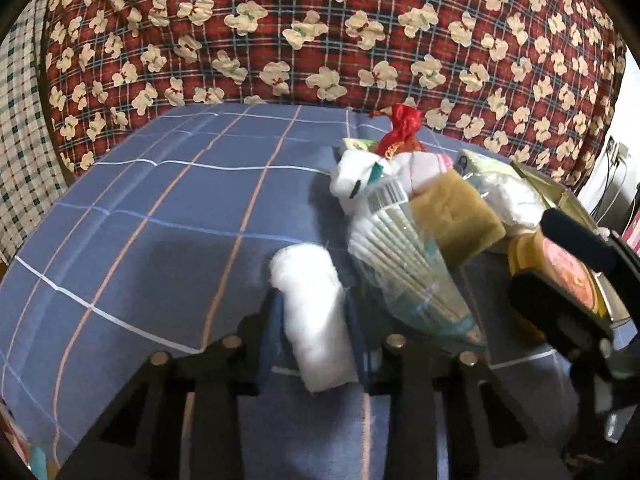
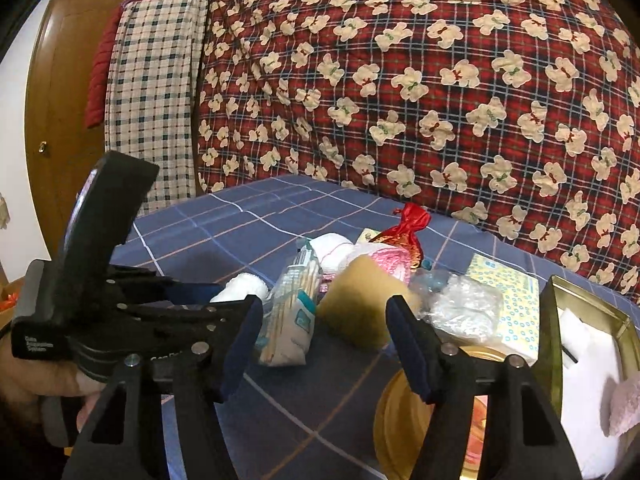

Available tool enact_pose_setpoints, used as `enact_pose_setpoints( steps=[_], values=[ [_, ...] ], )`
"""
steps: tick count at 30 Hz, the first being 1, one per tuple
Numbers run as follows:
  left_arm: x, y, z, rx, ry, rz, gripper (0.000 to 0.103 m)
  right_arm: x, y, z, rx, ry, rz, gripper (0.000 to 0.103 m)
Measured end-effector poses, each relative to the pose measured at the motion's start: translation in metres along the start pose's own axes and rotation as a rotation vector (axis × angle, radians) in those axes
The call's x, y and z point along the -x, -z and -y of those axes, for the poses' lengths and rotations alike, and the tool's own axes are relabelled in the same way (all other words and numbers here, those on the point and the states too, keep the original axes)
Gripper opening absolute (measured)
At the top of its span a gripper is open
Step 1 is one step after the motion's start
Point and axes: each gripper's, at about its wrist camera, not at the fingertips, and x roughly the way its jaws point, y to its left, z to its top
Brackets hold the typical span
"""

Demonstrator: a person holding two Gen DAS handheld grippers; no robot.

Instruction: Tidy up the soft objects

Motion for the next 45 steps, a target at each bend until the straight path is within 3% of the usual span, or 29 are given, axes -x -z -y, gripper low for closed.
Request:
enact_pose_setpoints(
  steps=[4, 8, 12, 15, 17, 19, 22, 26, 30, 40, 45],
  values=[
    [0.004, 0.004, -0.005, 0.029, 0.01, 0.013, 0.03, -0.009, -0.002, -0.008, 0.026, -0.016, -0.028, 0.066],
    [0.006, 0.0, -0.011, 0.025, -0.048, 0.028, 0.03, -0.02, -0.005, -0.011, 0.031, -0.024, -0.061, 0.065],
    [-0.002, -0.005, -0.015, 0.001, -0.085, 0.003, 0.038, -0.029, -0.005, -0.015, 0.053, -0.017, -0.109, 0.061],
    [-0.006, -0.007, -0.015, -0.003, -0.098, -0.012, 0.053, -0.035, -0.004, -0.018, 0.067, -0.016, -0.146, 0.061],
    [-0.011, -0.009, -0.016, 0.001, -0.109, -0.033, 0.053, -0.041, -0.003, -0.019, 0.072, -0.031, -0.179, 0.06],
    [-0.013, -0.011, -0.019, 0.006, -0.091, -0.038, 0.035, -0.047, -0.003, -0.018, 0.068, -0.044, -0.205, 0.06],
    [-0.017, -0.011, -0.025, 0.033, -0.032, -0.057, 0.031, -0.06, -0.004, -0.021, 0.071, -0.062, -0.246, 0.058],
    [-0.013, -0.009, -0.02, 0.016, -0.044, -0.032, 0.031, -0.069, -0.004, -0.031, 0.119, -0.04, -0.272, 0.047],
    [-0.011, -0.01, -0.023, 0.033, -0.04, -0.015, 0.031, -0.066, -0.005, -0.03, 0.118, -0.051, -0.249, 0.039],
    [0.013, -0.009, -0.023, 0.087, -0.034, 0.162, 0.031, -0.026, -0.01, -0.021, 0.083, -0.003, -0.015, 0.038],
    [0.015, -0.016, -0.011, 0.08, -0.026, 0.206, 0.031, -0.024, -0.014, -0.008, 0.03, 0.013, 0.013, 0.037]
  ],
)
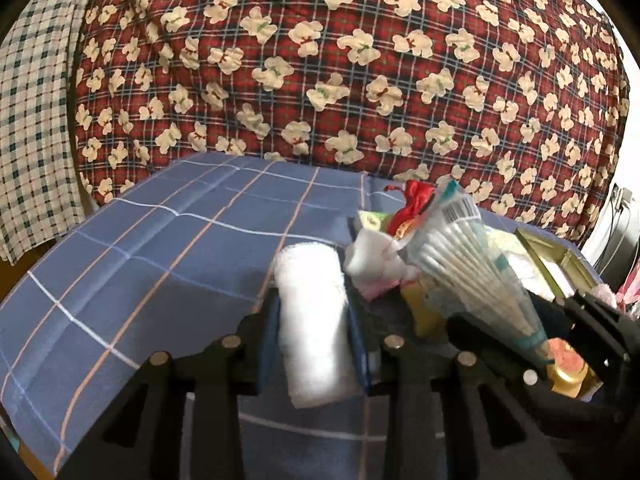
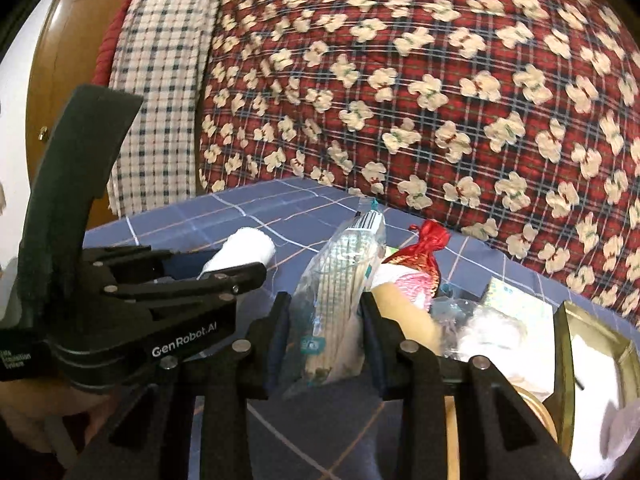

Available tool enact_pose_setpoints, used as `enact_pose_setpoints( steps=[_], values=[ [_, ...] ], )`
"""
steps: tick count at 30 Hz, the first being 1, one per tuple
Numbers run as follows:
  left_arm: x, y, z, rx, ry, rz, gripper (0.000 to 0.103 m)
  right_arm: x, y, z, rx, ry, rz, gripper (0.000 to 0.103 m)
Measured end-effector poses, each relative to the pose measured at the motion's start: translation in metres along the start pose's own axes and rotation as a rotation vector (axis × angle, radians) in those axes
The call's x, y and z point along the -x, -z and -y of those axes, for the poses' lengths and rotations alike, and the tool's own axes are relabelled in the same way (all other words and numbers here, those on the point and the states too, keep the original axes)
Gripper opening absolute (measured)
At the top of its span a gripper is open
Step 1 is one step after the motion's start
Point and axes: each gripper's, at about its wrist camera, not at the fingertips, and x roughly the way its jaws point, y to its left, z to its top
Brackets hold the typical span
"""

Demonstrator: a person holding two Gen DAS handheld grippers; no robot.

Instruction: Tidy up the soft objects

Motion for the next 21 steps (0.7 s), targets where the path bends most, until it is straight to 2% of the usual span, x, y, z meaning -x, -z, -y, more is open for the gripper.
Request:
enact_pose_setpoints(
  steps=[11, 16, 21],
  values=[
    [-0.008, -0.015, 0.029, -0.024, 0.041, 0.017, 0.031, 0.011, 0.004, 0.03, -0.103, 0.068, 0.036, 0.036],
    [-0.008, -0.015, 0.042, -0.033, 0.054, 0.063, 0.031, 0.027, 0.007, 0.035, -0.113, 0.074, 0.124, 0.036],
    [-0.005, -0.016, 0.05, -0.037, 0.057, 0.099, 0.031, 0.032, 0.008, 0.042, -0.13, 0.103, 0.156, 0.036]
  ],
)
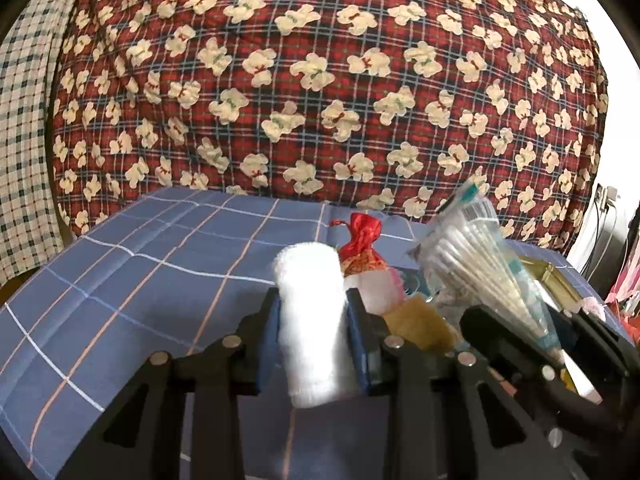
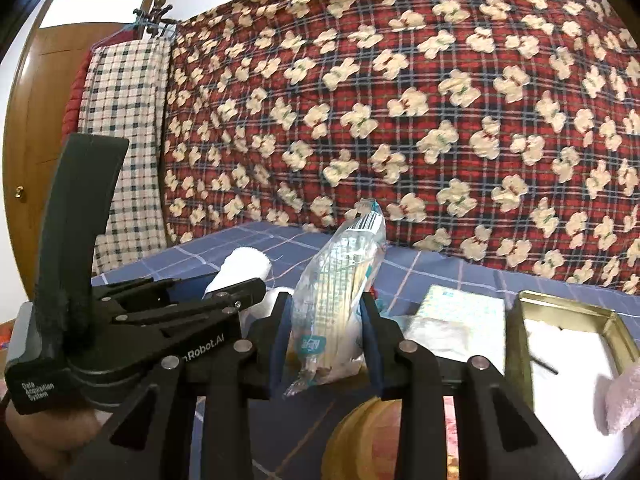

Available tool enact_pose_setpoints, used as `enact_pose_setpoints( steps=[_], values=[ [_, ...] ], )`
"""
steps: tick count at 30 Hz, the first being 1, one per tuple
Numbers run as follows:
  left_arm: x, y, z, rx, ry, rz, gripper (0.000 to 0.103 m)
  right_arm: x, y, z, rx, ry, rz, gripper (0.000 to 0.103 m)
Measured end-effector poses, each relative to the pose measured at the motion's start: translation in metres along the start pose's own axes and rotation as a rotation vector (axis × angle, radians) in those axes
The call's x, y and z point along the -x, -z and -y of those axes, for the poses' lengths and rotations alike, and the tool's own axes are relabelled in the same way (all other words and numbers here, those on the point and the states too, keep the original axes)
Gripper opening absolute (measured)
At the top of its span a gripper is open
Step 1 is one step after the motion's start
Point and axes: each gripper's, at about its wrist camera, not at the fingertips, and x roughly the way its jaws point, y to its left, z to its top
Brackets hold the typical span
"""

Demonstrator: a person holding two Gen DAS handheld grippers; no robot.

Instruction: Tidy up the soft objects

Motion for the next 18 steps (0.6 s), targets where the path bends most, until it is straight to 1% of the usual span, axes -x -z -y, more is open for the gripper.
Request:
enact_pose_setpoints(
  steps=[4, 12, 18],
  values=[
    [-0.005, -0.001, 0.01, -0.023, 0.003, -0.002, 0.031, -0.005, 0.0, 0.012, -0.033, 0.022, -0.029, 0.036],
    [-0.013, -0.003, 0.027, -0.056, 0.007, -0.006, 0.031, -0.006, 0.003, 0.025, -0.072, 0.059, -0.051, 0.036],
    [-0.012, -0.003, 0.038, -0.079, 0.005, 0.021, 0.031, -0.004, 0.003, 0.031, -0.087, 0.073, -0.047, 0.036]
  ],
)
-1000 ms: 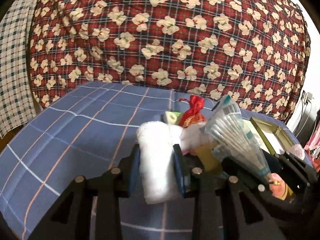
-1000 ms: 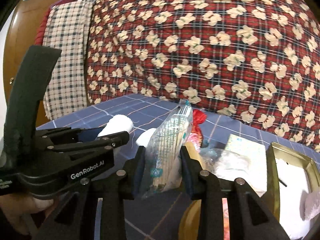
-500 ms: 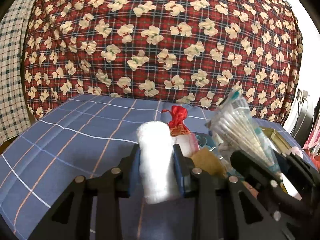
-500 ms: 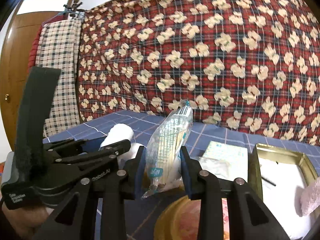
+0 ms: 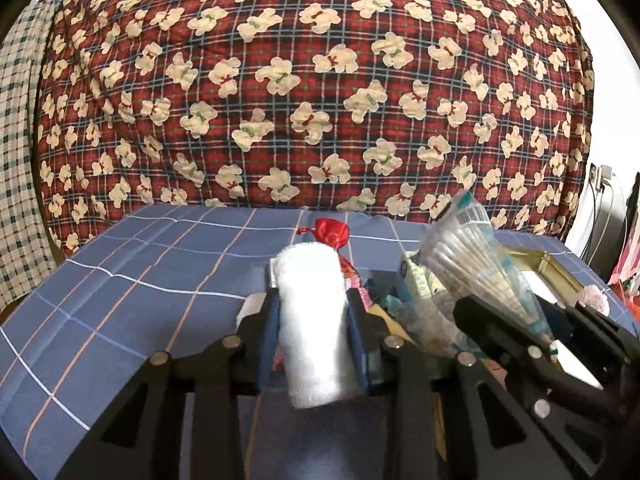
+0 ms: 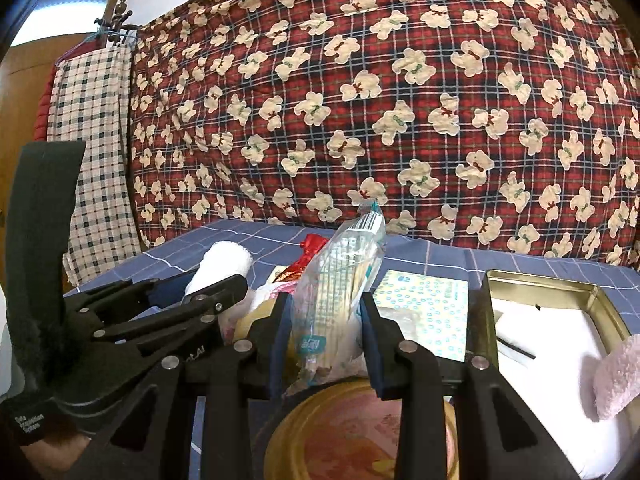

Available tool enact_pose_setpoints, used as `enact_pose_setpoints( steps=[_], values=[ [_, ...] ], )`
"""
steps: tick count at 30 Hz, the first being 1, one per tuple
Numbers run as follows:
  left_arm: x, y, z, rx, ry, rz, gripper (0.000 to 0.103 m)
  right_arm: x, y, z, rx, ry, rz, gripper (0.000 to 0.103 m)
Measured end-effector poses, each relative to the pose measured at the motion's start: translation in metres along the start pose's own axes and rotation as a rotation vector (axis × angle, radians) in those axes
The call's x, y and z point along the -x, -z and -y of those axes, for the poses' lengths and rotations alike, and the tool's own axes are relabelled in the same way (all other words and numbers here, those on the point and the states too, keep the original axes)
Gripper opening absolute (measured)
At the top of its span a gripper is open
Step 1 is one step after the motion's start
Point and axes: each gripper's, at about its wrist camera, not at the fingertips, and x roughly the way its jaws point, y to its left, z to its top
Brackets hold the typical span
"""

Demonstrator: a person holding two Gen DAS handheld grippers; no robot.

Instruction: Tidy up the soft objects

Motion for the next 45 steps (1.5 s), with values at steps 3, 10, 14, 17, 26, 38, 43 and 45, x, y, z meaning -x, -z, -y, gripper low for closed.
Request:
enact_pose_setpoints(
  steps=[3, 10, 14, 17, 26, 38, 43, 45],
  values=[
    [-0.002, -0.001, 0.003, -0.002, 0.001, -0.001, 0.031, -0.001, 0.0, 0.003, -0.01, 0.01, -0.002, 0.036],
    [-0.008, -0.003, 0.01, -0.011, 0.015, -0.016, 0.031, 0.0, 0.0, 0.01, -0.034, 0.02, -0.001, 0.036],
    [-0.008, -0.003, 0.014, -0.023, 0.013, -0.007, 0.031, 0.001, 0.0, 0.011, -0.035, 0.026, 0.01, 0.036],
    [-0.007, -0.003, 0.015, -0.025, 0.01, 0.003, 0.031, 0.003, 0.0, 0.01, -0.025, 0.034, 0.022, 0.036],
    [-0.004, -0.003, 0.017, -0.033, 0.002, 0.026, 0.031, 0.006, 0.001, 0.012, -0.02, 0.051, 0.033, 0.036],
    [-0.01, -0.005, 0.024, -0.038, 0.014, 0.011, 0.031, 0.01, 0.003, 0.019, -0.042, 0.063, 0.044, 0.036],
    [-0.009, -0.005, 0.027, -0.042, 0.013, 0.026, 0.031, 0.012, 0.003, 0.019, -0.045, 0.068, 0.052, 0.036],
    [-0.009, -0.005, 0.027, -0.04, 0.015, 0.029, 0.031, 0.013, 0.004, 0.02, -0.047, 0.069, 0.059, 0.036]
  ],
)
